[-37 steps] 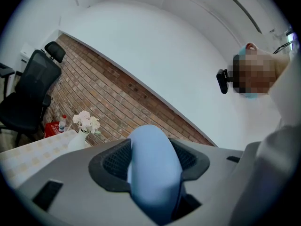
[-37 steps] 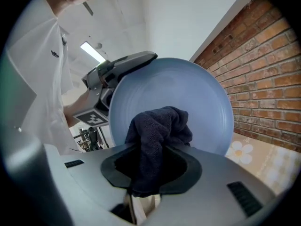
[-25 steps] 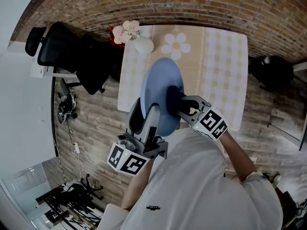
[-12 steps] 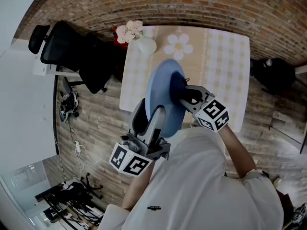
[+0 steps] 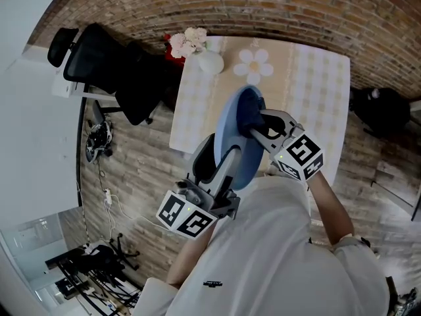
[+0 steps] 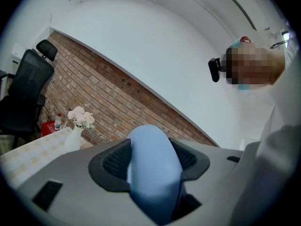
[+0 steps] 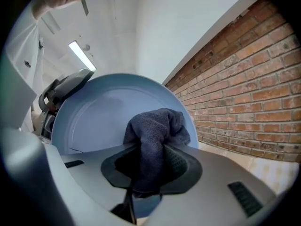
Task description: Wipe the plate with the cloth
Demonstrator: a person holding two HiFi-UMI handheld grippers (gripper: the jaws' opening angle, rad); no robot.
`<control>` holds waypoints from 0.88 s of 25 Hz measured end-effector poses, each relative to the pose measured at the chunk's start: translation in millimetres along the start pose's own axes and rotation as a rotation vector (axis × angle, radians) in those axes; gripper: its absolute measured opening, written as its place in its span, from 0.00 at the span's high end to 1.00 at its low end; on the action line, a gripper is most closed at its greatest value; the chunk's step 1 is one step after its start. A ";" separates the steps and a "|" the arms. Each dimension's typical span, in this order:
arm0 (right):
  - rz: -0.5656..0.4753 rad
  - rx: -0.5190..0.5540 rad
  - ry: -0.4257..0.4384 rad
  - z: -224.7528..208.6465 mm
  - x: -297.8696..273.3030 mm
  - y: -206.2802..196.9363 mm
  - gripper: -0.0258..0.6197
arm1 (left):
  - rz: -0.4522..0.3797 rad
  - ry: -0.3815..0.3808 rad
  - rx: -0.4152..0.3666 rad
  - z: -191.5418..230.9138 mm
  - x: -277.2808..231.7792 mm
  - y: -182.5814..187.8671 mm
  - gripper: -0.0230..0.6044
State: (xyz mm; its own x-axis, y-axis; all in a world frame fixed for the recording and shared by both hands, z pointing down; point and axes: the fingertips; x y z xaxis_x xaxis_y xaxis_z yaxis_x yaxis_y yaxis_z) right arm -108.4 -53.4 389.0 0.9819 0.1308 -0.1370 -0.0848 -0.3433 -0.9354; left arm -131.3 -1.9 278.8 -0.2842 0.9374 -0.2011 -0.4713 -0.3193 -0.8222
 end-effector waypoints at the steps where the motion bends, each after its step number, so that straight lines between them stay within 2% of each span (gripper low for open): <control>1: -0.006 0.012 0.004 2.1 -0.4 4.5 0.77 | 0.002 -0.001 -0.008 -0.8 -0.5 -0.1 0.57; 5: -0.030 0.063 0.021 11.2 -1.9 20.2 0.77 | 0.001 -0.003 -0.023 -1.9 -3.1 1.4 0.57; 12: -0.055 0.170 0.059 44.9 -4.8 39.9 0.77 | 0.018 0.000 -0.003 2.5 -6.3 -1.8 0.57; 17: -0.003 0.256 0.103 66.8 -7.0 34.8 0.77 | 0.029 0.009 0.021 7.8 -10.9 -1.3 0.57; 22: 0.012 0.256 0.141 87.9 -6.8 26.8 0.77 | 0.021 0.010 0.028 9.2 -14.4 3.4 0.57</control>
State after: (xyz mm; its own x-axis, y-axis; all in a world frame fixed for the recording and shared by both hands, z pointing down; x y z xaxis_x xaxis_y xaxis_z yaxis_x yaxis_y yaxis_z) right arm -132.3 18.2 336.3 0.9929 -0.0082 -0.1186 -0.1188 -0.0962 -0.9882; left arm -136.5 -17.8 283.7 -0.2860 0.9317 -0.2239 -0.4884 -0.3427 -0.8025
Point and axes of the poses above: the fingertips, and each gripper's own axes: x backward along the fingers, z to its left, y out of its top, and after that the axes turned 14 degrees about y, right-handed
